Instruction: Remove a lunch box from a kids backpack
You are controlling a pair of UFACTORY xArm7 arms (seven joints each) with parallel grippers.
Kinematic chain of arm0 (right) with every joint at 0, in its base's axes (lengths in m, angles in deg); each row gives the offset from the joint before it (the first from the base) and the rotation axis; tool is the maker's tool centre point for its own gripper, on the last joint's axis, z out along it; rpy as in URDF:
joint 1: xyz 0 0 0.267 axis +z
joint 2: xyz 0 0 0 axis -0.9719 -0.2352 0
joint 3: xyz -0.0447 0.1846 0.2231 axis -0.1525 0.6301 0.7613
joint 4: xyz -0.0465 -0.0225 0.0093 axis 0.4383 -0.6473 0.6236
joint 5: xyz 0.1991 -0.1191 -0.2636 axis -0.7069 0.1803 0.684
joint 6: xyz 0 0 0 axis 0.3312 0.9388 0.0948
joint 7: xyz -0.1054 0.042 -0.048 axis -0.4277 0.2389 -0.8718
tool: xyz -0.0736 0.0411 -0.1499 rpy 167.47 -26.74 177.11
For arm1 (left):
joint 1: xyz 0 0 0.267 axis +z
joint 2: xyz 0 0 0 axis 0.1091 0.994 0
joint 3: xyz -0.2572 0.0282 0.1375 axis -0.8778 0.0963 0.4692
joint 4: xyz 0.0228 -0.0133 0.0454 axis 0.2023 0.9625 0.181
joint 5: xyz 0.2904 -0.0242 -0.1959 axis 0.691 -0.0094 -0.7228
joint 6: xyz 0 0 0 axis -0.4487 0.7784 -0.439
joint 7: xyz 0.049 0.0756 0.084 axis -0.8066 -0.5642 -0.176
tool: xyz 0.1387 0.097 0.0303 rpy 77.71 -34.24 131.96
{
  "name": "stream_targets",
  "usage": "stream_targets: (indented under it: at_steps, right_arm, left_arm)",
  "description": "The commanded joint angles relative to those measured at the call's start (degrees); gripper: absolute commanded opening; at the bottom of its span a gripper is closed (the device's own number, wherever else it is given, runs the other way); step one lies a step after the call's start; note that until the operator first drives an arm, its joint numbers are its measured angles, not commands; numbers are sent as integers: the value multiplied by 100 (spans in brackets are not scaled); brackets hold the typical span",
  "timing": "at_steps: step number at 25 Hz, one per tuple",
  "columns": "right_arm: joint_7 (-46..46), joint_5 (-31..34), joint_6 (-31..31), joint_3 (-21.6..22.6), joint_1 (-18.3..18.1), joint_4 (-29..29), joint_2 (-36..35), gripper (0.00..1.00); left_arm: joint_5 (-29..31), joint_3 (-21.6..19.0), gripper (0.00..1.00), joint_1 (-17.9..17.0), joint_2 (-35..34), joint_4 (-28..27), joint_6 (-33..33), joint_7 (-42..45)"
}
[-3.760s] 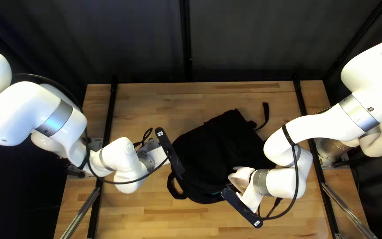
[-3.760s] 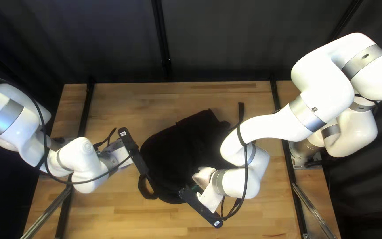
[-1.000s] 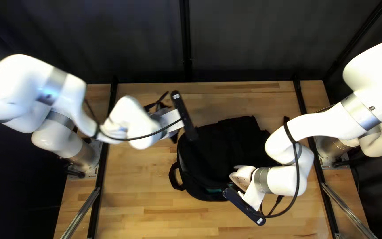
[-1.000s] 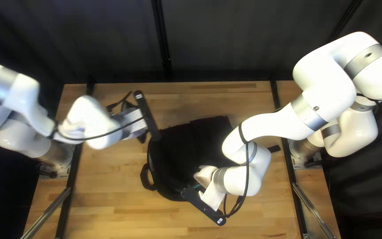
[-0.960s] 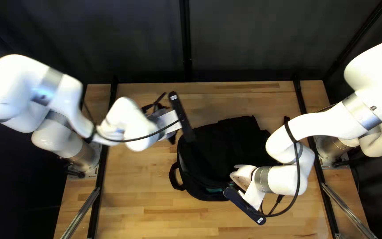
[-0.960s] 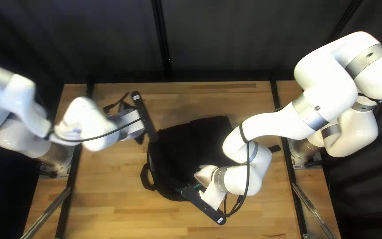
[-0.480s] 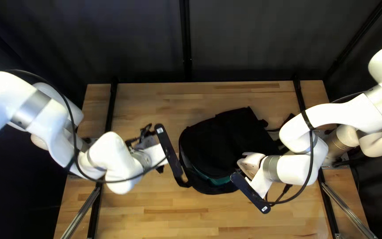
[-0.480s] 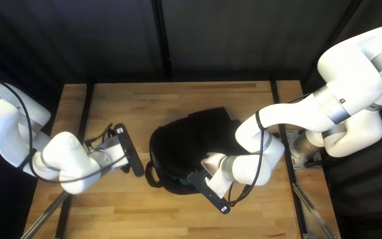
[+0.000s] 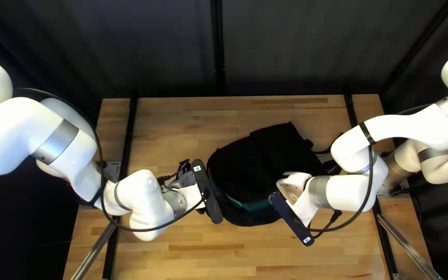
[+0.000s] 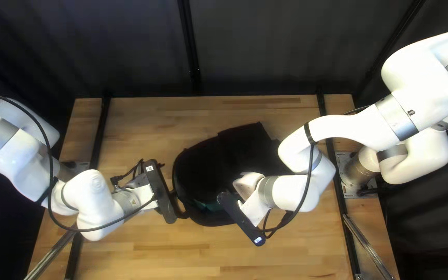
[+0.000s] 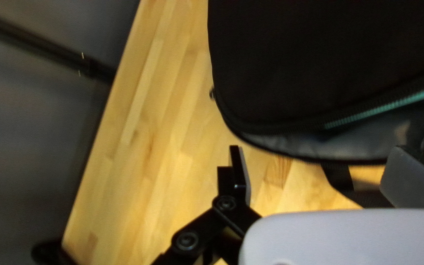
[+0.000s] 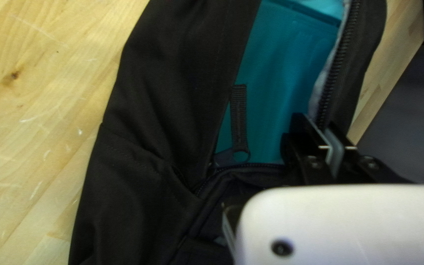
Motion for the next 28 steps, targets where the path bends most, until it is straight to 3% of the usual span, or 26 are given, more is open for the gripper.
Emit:
stream_targets:
  at_steps: [1,9,18,28]
  right_arm:
    - [31,21,84,3,14,87,90,0]
    - [63,92,186,-43,-29,188,196,0]
    - [208,199,237,-22,-64,213,188,0]
    - [160,251,164,47,-38,55,44,0]
  left_arm:
    - [612,143,100,159,-106,200,-332,113]
    - [1277,189,100,216,333,121,-739,671]
    - [1443,168,100,196,451,88,-839,785]
    - [1662,387,100,398,275,179,-1009,579]
